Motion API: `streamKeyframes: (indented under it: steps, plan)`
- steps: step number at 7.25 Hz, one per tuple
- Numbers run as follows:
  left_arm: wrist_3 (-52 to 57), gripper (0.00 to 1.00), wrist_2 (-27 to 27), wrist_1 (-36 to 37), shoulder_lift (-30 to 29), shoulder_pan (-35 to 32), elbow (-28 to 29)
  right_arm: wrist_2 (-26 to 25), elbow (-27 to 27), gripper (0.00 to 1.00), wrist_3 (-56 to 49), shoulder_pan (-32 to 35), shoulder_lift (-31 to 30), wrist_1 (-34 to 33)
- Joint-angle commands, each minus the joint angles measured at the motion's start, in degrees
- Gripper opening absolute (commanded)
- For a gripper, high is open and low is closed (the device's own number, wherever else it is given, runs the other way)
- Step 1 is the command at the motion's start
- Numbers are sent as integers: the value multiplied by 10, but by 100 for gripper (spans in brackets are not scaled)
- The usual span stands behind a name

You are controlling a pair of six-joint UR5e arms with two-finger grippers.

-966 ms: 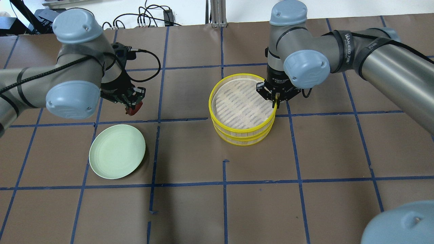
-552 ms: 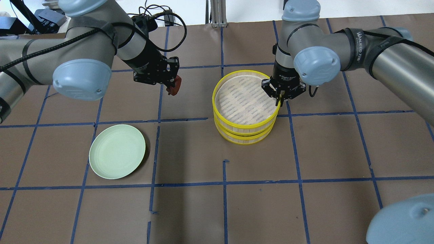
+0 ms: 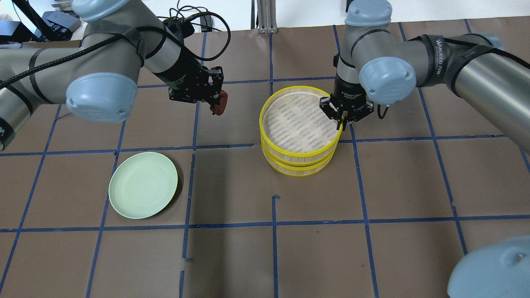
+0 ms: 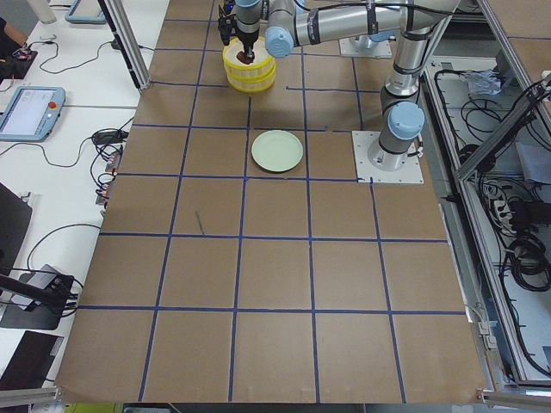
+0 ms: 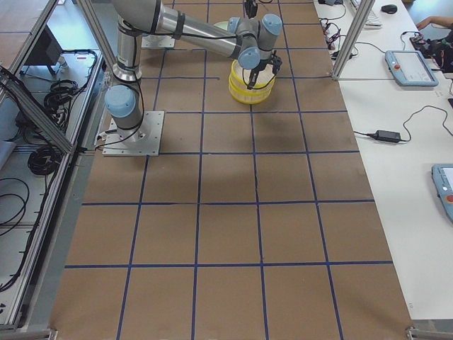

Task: Place buns in different layers of steamer
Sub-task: 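Drop the red bun into the steamer with the left gripper while the right releases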

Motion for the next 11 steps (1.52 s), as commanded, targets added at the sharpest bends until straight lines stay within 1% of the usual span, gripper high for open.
streamKeyframes:
  steps: [1,2,3,4,5,6,7,8,9,10,11]
  plan:
    - [-79,1,-2,69,-30,-40,7,-6,-24,94,-37,-9,-7,-6]
    - [-85,1,-2,73,-30,-41,8,-6,-43,94,-86,-38,-34,27]
    - [-97,1,-2,73,-30,-42,9,-4,-45,93,-100,-63,-70,68]
    - [-126,1,-16,73,-31,-48,8,-5,-47,93,-134,-79,-108,90]
    - [-174,4,-43,84,-32,-62,8,-12,-46,96,-139,-80,-160,117]
    - [-222,82,-44,88,-33,-77,5,-7,-46,100,-143,-72,-215,119]
    - [-228,100,-44,89,-33,-88,5,-8,-47,100,-152,-68,-228,162]
    - [-229,100,-44,88,-33,-90,4,-10,-45,100,-152,-66,-220,185]
    - [-229,100,-44,89,-33,-90,4,-6,-58,100,-146,-52,-220,197]
    - [-207,100,-41,89,-32,-90,7,-12,-82,100,-146,-29,-211,214]
    - [-91,100,-32,88,-23,-79,8,-11,-81,100,-145,-28,-206,219]
